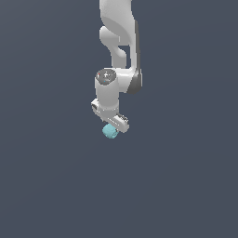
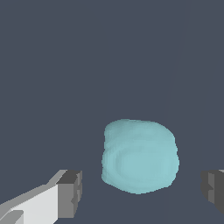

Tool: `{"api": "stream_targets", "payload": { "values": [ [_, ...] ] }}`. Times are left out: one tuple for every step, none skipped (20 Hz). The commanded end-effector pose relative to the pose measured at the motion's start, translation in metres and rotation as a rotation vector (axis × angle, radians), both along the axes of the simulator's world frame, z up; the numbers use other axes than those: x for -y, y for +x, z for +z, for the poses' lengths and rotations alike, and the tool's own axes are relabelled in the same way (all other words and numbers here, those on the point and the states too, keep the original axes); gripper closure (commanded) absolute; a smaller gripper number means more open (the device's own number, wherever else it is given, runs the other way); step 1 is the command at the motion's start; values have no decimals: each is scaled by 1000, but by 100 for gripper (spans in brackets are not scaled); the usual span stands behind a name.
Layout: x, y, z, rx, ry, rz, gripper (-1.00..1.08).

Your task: Pick up the object and move it to a goal position.

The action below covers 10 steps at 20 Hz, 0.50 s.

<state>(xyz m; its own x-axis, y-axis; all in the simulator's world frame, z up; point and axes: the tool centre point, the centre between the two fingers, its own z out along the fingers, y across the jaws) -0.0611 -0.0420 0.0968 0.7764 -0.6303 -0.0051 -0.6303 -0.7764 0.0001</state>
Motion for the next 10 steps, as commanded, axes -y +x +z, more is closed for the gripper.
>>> {"api": "stream_targets", "payload": {
  "values": [
    [2,-3,-3,2,-2,-36,-92],
    [3,-4,-4,3,-2,-45,-92],
    [4,-4,-4,3,-3,-53,-92],
    [4,-5,-5,3,-3,-59,-92],
    [4,-5,-5,4,-3,-63,-92],
    [5,-6,-5,4,-3,-66,-92],
    [5,-6,-5,4,-3,-67,-92],
    [4,-5,-5,3,-3,-61,-92],
    [4,-5,-5,3,-3,-61,-92],
    [4,-5,-6,3,-3,-61,-92]
  ]
}}
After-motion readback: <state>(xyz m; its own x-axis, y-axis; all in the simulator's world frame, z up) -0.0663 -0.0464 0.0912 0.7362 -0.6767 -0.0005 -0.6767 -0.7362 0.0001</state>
